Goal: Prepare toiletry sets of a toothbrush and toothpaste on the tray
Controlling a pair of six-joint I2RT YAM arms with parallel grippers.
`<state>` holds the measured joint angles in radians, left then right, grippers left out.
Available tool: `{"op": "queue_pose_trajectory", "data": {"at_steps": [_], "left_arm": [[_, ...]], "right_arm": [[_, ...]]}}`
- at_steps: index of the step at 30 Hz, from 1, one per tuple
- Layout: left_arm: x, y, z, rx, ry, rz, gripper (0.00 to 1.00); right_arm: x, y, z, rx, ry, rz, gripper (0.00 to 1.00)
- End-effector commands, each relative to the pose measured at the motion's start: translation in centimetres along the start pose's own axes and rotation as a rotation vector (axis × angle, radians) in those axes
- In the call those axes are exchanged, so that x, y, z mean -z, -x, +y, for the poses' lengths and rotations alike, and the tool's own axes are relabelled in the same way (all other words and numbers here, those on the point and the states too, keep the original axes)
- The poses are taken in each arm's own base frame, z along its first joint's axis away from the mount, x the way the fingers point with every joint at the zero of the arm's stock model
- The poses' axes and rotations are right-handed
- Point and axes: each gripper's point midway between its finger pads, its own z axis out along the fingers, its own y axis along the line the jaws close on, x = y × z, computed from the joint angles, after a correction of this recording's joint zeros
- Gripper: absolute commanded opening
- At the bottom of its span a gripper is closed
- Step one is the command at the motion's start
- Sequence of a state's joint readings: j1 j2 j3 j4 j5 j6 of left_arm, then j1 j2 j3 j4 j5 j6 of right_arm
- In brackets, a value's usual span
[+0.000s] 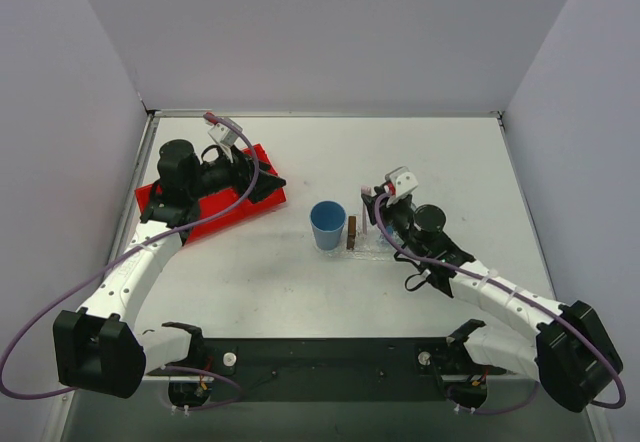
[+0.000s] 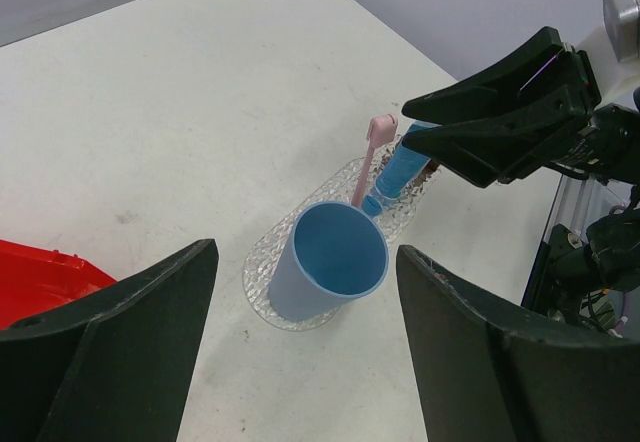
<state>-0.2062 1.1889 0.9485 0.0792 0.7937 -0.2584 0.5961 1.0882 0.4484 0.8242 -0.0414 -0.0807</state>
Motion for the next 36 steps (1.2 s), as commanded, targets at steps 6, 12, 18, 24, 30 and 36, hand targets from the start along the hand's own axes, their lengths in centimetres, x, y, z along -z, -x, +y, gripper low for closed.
{"op": "queue_pose_trajectory", "data": {"at_steps": [6,12,18,24,30,36], "left_arm": [[0.5,2.2,-0.9,-0.062,-0.019,-0.049,0.82],[0.6,2.3,-0.8,-0.065,-0.007,-0.052,0.83],[0.7,2.4,-0.7,-0.068,0.006,-0.051,0.84],[1.1,3.0,-0.4,-0.102,0.043,-0.068,0.86],[1.9,3.6,0.3,-0.112,0.107,-0.092,0.91],[3.6,4.8,1.4,-0.135,0.235,-0.15,0.97]], "right_arm": [[0.0,4.1,-0.4,0.008,0.001,-0.063,0.33],[0.7,6.6,-1.8,0.017,-0.041,-0.073,0.33],[1.8,9.9,-3.8,0.024,-0.103,-0.086,0.33],[3.2,12.0,-5.4,-0.027,-0.169,-0.056,0.33],[4.9,14.5,-7.7,-0.002,-0.265,-0.047,0.34],[7.1,15.9,-11.2,0.003,-0.428,-0.045,0.68]]}}
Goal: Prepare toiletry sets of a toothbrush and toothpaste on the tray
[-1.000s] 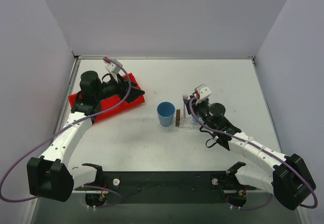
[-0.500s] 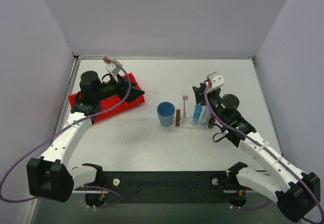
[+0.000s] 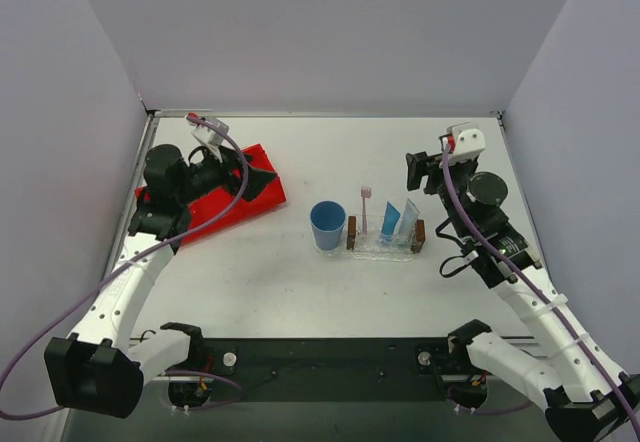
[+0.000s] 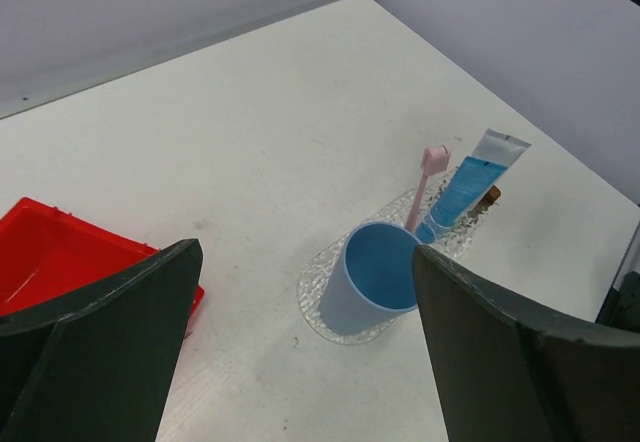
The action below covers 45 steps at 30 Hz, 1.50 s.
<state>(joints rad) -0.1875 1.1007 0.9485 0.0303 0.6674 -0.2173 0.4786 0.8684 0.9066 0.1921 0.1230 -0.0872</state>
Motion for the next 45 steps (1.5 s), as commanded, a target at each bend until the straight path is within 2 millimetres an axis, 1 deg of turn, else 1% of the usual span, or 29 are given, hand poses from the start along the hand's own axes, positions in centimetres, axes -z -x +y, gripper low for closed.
{"op": "queue_pose_trajectory", "data": {"at_steps": [1,2,4,5,6,8,13,14,19,20,22,23,24,25,27,30,31,32,33,40,45], "left_arm": [[1.8,3.1,1.0,-0.07,0.122,-0.094,0.97],[2.0,3.2,1.2,-0.07,0.134,-0.095,0.97],[2.6,3.5,1.5,-0.08,0.163,-0.107,0.97],[2.9,3.1,1.8,-0.066,0.183,-0.092,0.97],[3.2,3.3,1.9,-0.066,0.197,-0.096,0.97],[3.9,3.5,2.7,-0.062,0.245,-0.102,0.97],[5.6,4.5,4.0,-0.066,0.329,-0.123,0.97],[6.1,4.8,4.6,-0.068,0.358,-0.132,0.97],[7.3,5.9,5.4,-0.112,0.413,-0.157,0.97],[7.4,6.0,5.6,-0.117,0.422,-0.16,0.98],[7.6,6.1,6.5,-0.109,0.465,-0.172,0.97],[7.7,6.1,6.9,-0.103,0.481,-0.18,0.97],[7.9,6.3,7.3,-0.094,0.506,-0.196,0.97],[7.7,5.8,7.7,-0.085,0.513,-0.189,0.97],[7.7,5.8,8.1,-0.084,0.522,-0.207,0.97],[7.4,5.1,8.9,-0.073,0.541,-0.195,0.97],[7.4,5.1,9.1,-0.071,0.549,-0.194,0.97],[7.4,5.4,9.1,-0.081,0.547,-0.207,0.97],[7.2,5.8,9.2,-0.09,0.545,-0.219,0.97],[6.5,5.2,9.8,-0.083,0.531,-0.23,0.97],[7.3,4.8,10.3,-0.099,0.573,-0.234,0.97]], "right_arm": [[1.3,2.4,-3.9,0.01,-0.16,-0.03,0.7],[1.5,2.6,-4.4,0.009,-0.177,-0.033,0.75],[2.1,2.9,-5.7,-0.003,-0.22,-0.036,0.79],[2.3,3.1,-6.2,-0.008,-0.234,-0.035,0.84],[2.7,3.2,-7.0,-0.009,-0.258,-0.032,0.86],[3.0,3.5,-7.8,-0.004,-0.291,-0.033,0.91],[4.5,4.1,-9.7,0.037,-0.371,-0.044,0.98],[4.8,4.1,-10.1,0.045,-0.394,-0.04,0.98],[5.8,4.3,-10.7,0.091,-0.413,-0.047,0.98],[5.8,3.7,-10.8,0.096,-0.421,-0.039,0.98],[5.5,3.1,-10.9,0.107,-0.429,-0.037,0.98],[5.3,2.1,-10.9,0.114,-0.433,-0.018,0.98],[4.9,1.7,-11.0,0.116,-0.441,-0.013,0.98],[4.8,1.4,-11.1,0.122,-0.446,-0.01,0.98],[4.4,0.3,-11.2,0.131,-0.456,0.004,0.98],[3.9,-0.6,-11.2,0.138,-0.463,0.018,0.97],[3.9,-0.8,-11.2,0.14,-0.464,0.023,0.96],[3.8,-1.0,-11.2,0.143,-0.464,0.028,0.96],[3.7,-1.2,-11.1,0.142,-0.462,0.029,0.96],[4.1,-1.2,-11.2,0.147,-0.465,0.028,0.94],[4.3,-1.1,-11.4,0.153,-0.472,0.026,0.94]]}}
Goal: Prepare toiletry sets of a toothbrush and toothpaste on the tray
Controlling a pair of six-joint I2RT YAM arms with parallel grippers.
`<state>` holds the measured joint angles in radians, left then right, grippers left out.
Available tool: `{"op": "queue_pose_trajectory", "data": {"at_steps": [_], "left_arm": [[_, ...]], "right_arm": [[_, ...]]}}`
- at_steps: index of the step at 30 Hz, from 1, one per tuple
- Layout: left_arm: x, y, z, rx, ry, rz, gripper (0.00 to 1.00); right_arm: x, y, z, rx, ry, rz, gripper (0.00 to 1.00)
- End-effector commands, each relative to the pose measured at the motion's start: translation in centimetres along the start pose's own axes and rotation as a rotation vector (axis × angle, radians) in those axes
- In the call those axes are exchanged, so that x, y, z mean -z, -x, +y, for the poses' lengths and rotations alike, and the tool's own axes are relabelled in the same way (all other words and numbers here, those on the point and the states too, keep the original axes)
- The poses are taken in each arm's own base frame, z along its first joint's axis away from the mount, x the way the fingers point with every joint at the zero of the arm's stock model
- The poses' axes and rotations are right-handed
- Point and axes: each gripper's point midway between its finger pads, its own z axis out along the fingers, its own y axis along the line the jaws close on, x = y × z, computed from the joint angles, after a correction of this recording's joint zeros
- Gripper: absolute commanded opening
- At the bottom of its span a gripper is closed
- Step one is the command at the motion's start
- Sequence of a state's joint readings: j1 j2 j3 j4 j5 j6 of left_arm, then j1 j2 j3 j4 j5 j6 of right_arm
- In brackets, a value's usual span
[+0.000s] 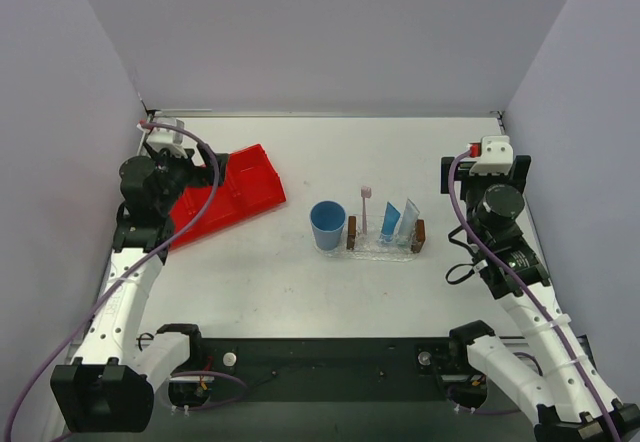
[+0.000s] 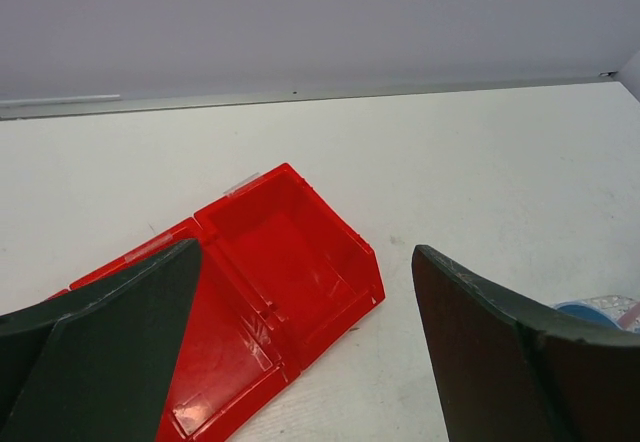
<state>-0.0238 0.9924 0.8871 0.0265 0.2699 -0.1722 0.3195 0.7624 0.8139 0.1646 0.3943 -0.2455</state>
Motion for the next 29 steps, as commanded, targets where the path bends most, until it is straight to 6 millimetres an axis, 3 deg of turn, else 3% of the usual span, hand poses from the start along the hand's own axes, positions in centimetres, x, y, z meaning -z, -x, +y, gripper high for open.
{"op": "queue_pose_trajectory", "data": {"at_steps": [1,29], "left_arm": [[0.49,2.24,0.78,-0.032,0.038,-0.091,0.98],[0.96,1.93,0.88,-0.048,0.043,-0.093,0.97]], "right_arm": [[0.22,1.49,-1.37,-0.022,-0.053,-0.052,0.94],[0.27,1.06,-1.66,-0.04,-0.047,-0.035,0.91]]}}
